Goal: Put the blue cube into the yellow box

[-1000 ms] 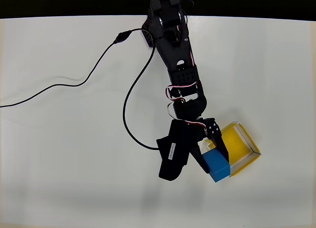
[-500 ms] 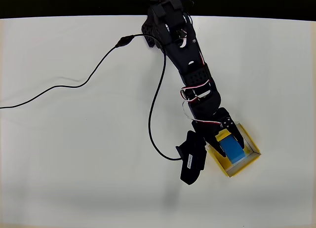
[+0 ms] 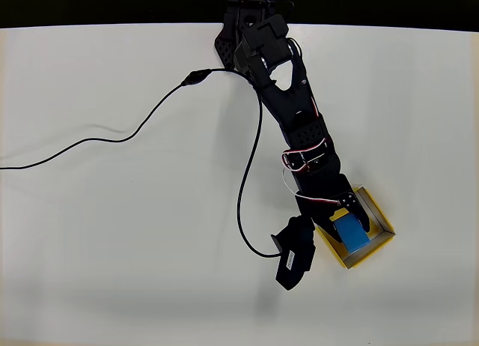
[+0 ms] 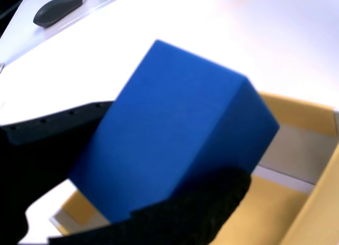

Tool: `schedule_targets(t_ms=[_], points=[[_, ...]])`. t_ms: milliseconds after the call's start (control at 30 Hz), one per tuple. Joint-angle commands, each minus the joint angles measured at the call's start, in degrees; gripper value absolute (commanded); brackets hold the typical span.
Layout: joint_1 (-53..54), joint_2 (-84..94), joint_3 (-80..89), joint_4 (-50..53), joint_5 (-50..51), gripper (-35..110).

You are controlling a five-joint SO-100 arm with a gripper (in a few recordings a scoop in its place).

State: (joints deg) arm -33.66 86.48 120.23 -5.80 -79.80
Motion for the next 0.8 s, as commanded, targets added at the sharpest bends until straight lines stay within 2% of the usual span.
schedule_targets(t_ms=[0, 300, 433, 633, 767], points=[[-1.0, 1.4, -6.7, -2.4, -0.2, 16], [-1.1, -1.8, -7.3, -1.5, 7.2, 35], [-1.2, -1.9, -7.6, -2.9, 7.6, 43], [-1.2, 1.8, -9.0, -4.0, 2.7, 41], [0.2, 7.7, -11.9, 0.5, -0.8, 34]])
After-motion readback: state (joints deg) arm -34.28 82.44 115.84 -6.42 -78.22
